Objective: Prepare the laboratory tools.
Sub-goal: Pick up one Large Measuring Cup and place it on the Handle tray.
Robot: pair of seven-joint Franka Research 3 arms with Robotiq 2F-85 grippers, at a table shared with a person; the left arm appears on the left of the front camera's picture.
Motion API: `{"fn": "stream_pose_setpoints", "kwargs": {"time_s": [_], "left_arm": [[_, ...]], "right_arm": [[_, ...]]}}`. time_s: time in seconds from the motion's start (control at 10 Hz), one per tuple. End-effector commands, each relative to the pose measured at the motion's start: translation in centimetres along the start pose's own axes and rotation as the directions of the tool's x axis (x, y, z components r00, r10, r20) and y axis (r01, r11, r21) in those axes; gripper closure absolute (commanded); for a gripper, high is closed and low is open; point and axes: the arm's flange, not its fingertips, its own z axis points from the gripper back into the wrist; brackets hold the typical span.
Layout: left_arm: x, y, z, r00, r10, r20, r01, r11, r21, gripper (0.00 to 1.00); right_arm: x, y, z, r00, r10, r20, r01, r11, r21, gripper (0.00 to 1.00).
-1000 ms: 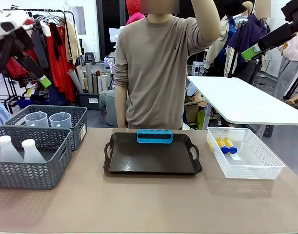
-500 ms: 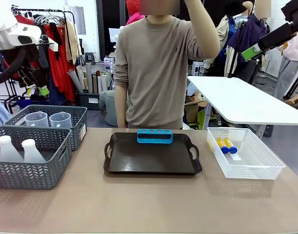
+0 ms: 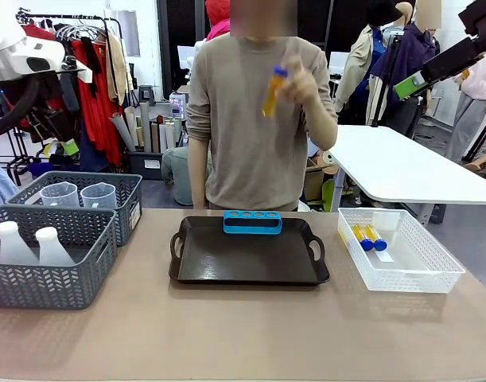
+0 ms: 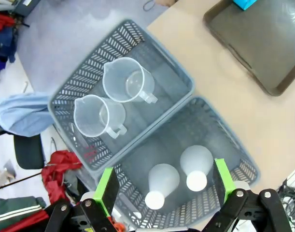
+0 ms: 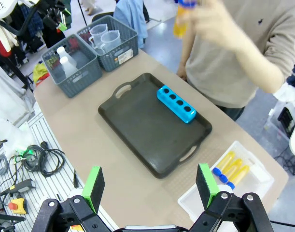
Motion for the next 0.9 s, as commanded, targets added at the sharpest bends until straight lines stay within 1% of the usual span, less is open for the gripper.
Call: {"fn": "stream_pose_setpoints", "kwargs": {"time_s": [0.0,0.1,0.2,0.3,0.4,0.5,0.6,0.7,0.8], "left_arm": [[0.8,0.4,-0.5,0.993,0.091,-0.069,-0.089,0.995,0.043,0.00],[1.2,0.8,-2.1,0.972,0.196,-0.128,-0.179,0.975,0.131,0.00],[1.7,0.9,-3.9,0.942,0.301,-0.151,-0.275,0.946,0.172,0.00],[2.0,1.2,-5.6,0.912,0.377,-0.161,-0.337,0.914,0.227,0.00],[2.1,1.7,-7.1,0.897,0.402,-0.186,-0.367,0.910,0.194,0.00],[2.1,2.1,-8.6,0.884,0.427,-0.189,-0.402,0.902,0.158,0.00],[2.2,2.8,-10.2,0.886,0.431,-0.171,-0.418,0.902,0.112,0.00],[2.5,3.3,-12.1,0.873,0.452,-0.187,-0.445,0.892,0.080,0.00],[2.7,3.6,-13.6,0.864,0.465,-0.193,-0.457,0.885,0.087,0.00]], "right_arm": [[0.0,0.0,0.1,1.000,0.001,0.003,-0.001,1.000,0.002,0.00],[0.0,0.0,0.1,1.000,0.001,0.003,-0.001,1.000,0.002,0.00],[0.0,0.0,0.1,1.000,0.001,0.003,-0.001,1.000,0.002,0.00],[0.0,0.0,0.1,1.000,0.001,0.003,-0.001,1.000,0.002,0.00],[0.0,0.0,0.1,1.000,0.001,0.003,-0.001,1.000,0.002,0.00],[0.0,0.0,0.1,1.000,0.001,0.003,-0.001,1.000,0.002,0.00],[0.0,0.0,0.1,1.000,0.001,0.003,-0.001,1.000,0.002,0.00],[0.0,0.0,0.1,1.000,0.001,0.003,-0.001,1.000,0.002,0.00],[0.0,0.0,0.1,1.000,0.001,0.003,-0.001,1.000,0.002,0.00]]}}
